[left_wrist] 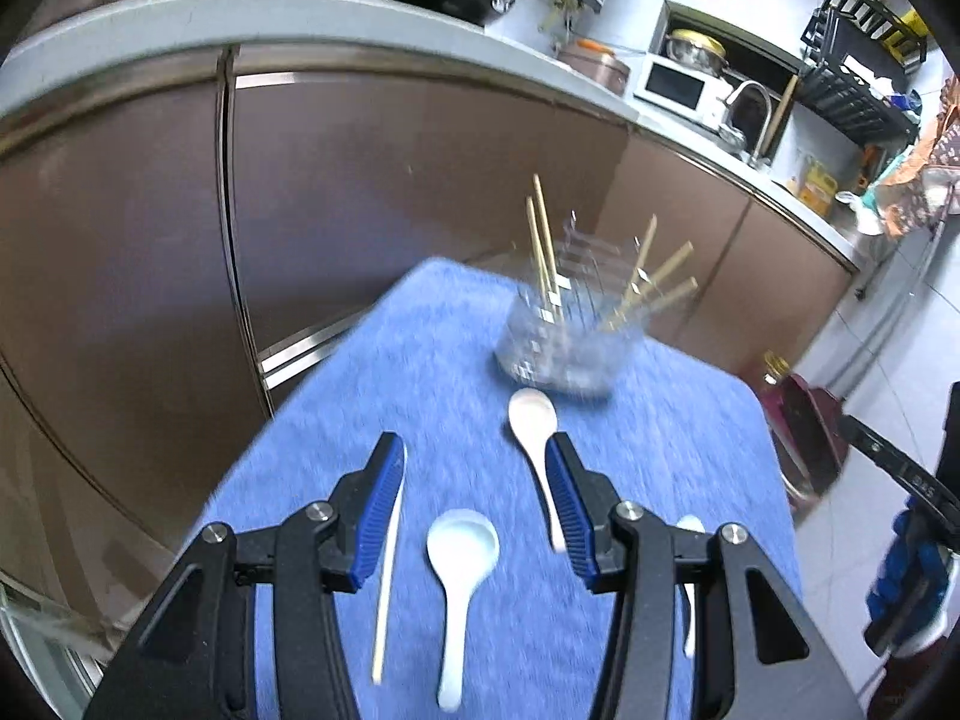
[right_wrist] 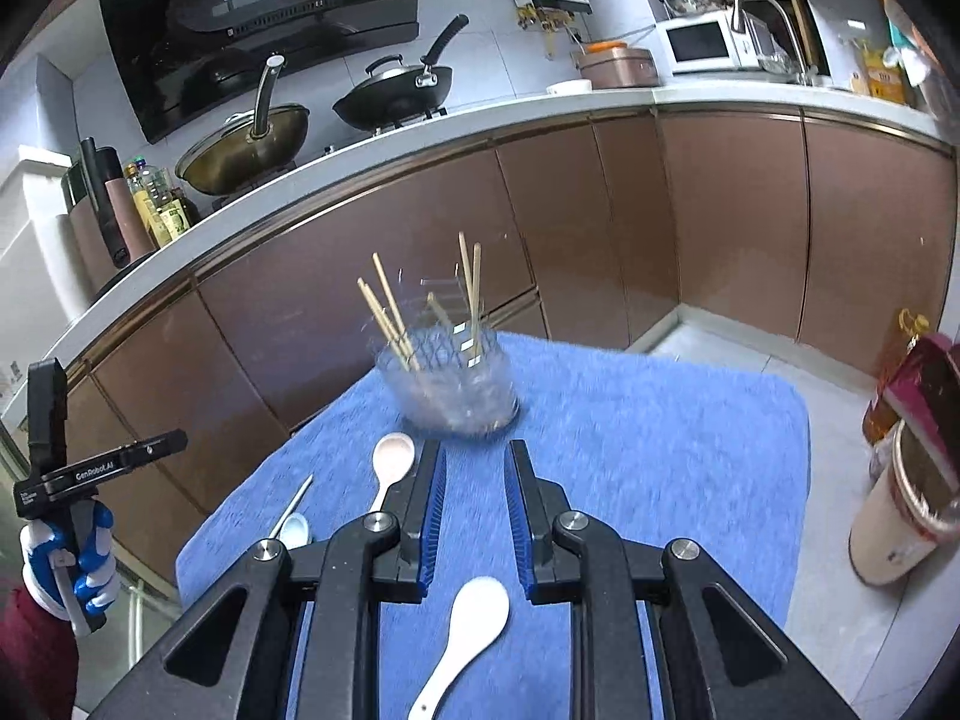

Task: Organize utensils
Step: 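Move both grippers back toward the spoons on the towel, then grasp the pale blue spoon with the left gripper while the right gripper grasps a white spoon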

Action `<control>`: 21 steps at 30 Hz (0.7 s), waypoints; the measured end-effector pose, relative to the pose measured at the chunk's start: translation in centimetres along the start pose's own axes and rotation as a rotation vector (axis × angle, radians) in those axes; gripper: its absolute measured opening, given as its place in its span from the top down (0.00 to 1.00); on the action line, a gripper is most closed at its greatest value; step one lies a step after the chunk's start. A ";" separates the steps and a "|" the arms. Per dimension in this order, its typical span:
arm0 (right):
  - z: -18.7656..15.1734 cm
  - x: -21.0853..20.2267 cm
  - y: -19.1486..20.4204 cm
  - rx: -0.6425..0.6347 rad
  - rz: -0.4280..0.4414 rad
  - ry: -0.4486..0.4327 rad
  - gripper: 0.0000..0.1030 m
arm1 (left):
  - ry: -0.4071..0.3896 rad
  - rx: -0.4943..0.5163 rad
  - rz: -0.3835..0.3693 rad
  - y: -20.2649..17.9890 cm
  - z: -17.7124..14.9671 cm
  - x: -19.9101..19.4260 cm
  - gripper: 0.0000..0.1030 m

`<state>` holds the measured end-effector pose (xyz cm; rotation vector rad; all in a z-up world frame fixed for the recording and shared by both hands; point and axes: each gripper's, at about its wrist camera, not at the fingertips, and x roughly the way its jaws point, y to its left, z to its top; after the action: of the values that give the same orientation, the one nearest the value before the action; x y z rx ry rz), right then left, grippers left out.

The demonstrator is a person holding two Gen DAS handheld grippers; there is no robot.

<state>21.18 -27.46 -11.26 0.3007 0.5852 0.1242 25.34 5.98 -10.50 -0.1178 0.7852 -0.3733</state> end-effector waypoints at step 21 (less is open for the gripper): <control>-7.3 2.0 -2.1 0.115 0.073 0.215 0.72 | 0.282 -0.145 -0.169 3.6 -5.3 5.7 0.53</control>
<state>18.84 -27.25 -18.71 0.4238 0.7961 0.1948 26.30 7.41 -18.89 -0.2723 1.0846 -0.4993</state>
